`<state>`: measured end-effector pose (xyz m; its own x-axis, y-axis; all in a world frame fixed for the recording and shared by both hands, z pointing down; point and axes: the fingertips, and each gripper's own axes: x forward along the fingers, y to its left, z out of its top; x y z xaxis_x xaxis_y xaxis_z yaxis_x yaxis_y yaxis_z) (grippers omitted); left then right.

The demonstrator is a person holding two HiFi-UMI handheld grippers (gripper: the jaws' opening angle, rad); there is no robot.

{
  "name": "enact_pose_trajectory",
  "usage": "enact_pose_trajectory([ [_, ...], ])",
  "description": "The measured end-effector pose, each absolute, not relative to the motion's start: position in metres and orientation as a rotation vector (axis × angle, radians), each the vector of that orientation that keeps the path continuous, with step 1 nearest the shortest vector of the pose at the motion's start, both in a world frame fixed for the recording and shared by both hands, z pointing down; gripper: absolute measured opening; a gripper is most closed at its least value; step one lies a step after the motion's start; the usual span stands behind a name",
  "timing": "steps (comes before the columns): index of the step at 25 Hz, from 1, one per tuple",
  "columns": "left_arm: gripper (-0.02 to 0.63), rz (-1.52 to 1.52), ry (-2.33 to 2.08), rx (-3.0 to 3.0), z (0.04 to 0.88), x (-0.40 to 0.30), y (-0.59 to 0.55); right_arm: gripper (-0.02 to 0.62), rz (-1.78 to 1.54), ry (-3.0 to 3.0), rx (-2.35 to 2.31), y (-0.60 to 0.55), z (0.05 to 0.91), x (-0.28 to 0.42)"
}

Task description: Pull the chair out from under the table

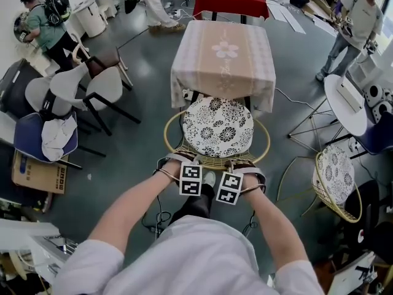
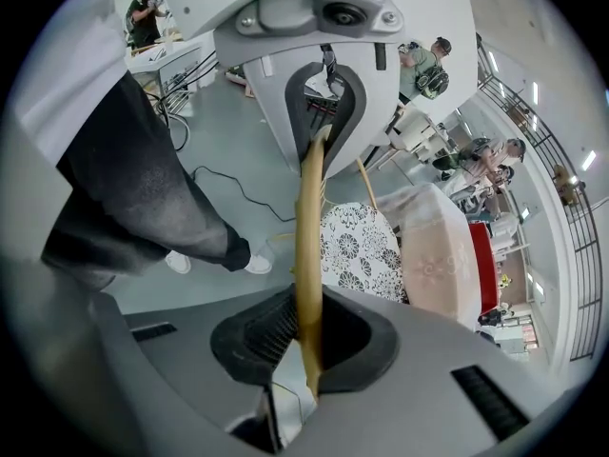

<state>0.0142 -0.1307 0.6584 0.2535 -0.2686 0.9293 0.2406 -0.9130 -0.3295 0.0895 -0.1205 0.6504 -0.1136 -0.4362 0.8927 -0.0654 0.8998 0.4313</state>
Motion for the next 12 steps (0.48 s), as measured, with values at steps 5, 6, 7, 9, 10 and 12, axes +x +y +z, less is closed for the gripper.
enact_pose_trajectory([
  [5, 0.048, -1.695, 0.024, -2.127, 0.659, 0.011, -0.111, 0.040, -0.329, -1.668, 0.389, -0.101, 0.651, 0.087],
  [6, 0.048, -1.695, 0.026, -2.127, 0.660, 0.011, -0.108, 0.040, -0.329, -1.668, 0.390, -0.097, 0.652, 0.086],
  [7, 0.048, -1.695, 0.027, -2.127, 0.660, 0.010, -0.104, 0.040, -0.328, -1.667, 0.391, -0.093, 0.652, 0.085],
  [9, 0.049, -1.695, 0.027, -2.126, 0.660, 0.008, -0.097, 0.040, -0.326, -1.668, 0.391, -0.086, 0.652, 0.083],
  [10, 0.048, -1.695, 0.027, -2.126, 0.660, 0.008, -0.093, 0.040, -0.325, -1.669, 0.391, -0.081, 0.652, 0.082],
  [12, 0.049, -1.695, 0.026, -2.126, 0.661, 0.006, -0.084, 0.040, -0.326, -1.668, 0.391, -0.072, 0.652, 0.081],
])
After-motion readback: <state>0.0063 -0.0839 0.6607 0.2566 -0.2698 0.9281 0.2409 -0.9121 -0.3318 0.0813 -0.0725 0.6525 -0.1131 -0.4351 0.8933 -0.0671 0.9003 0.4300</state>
